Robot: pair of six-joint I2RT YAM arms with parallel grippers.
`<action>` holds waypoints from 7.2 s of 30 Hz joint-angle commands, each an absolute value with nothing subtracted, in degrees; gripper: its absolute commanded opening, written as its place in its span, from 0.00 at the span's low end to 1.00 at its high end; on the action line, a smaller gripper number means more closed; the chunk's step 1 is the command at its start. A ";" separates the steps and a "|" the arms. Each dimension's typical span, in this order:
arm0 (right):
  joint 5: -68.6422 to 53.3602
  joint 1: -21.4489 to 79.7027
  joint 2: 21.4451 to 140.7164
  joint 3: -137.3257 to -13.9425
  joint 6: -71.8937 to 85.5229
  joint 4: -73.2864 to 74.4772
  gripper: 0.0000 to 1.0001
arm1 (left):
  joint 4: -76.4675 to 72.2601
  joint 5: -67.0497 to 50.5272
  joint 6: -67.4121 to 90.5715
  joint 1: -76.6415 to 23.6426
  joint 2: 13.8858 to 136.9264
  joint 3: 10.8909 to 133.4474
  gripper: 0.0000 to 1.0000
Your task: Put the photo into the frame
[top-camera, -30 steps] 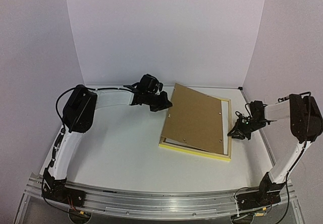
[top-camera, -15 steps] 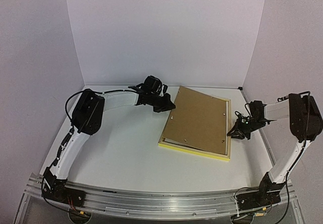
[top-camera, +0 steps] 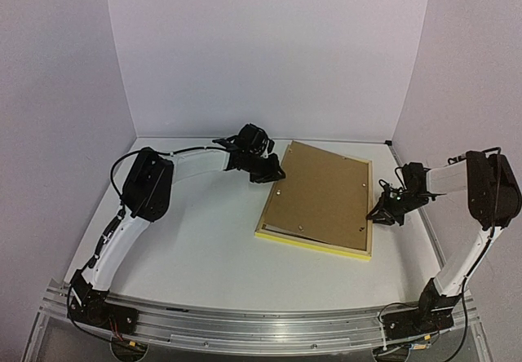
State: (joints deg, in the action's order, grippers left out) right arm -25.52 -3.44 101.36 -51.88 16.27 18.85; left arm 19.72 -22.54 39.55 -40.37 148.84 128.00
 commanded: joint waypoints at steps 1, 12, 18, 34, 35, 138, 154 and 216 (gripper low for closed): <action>-30.51 -1.33 102.96 -52.38 15.67 18.01 0.00 | 29.88 -18.09 34.20 -44.04 149.61 130.35 0.18; -29.62 -1.32 102.93 -52.29 16.58 18.11 0.03 | 34.32 -10.06 31.35 -45.12 139.22 125.91 0.45; -29.49 -1.32 103.01 -52.56 16.70 18.24 0.04 | 35.74 -7.06 30.14 -45.70 133.59 122.96 0.72; -30.05 -1.34 100.98 -53.87 19.48 18.87 0.42 | 33.43 -2.40 31.47 -42.77 137.64 121.12 0.86; -30.21 -1.33 101.12 -54.07 19.57 18.92 0.44 | 32.97 -2.16 31.01 -42.73 138.75 121.82 0.82; -31.42 60.36 141.19 -103.37 42.36 19.16 0.00 | 8.12 -2.96 68.82 -43.77 89.45 41.66 0.00; -36.30 61.79 142.51 -102.57 39.89 19.34 0.00 | 7.98 -2.62 70.17 -43.68 89.29 41.28 0.00; -4.04 53.22 78.53 -44.90 62.13 26.14 0.71 | 24.18 10.85 36.59 -39.50 95.82 72.75 1.00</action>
State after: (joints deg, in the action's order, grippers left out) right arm -4.98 52.41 80.30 -47.30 54.34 25.95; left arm 24.23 9.36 51.48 -42.58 87.85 63.20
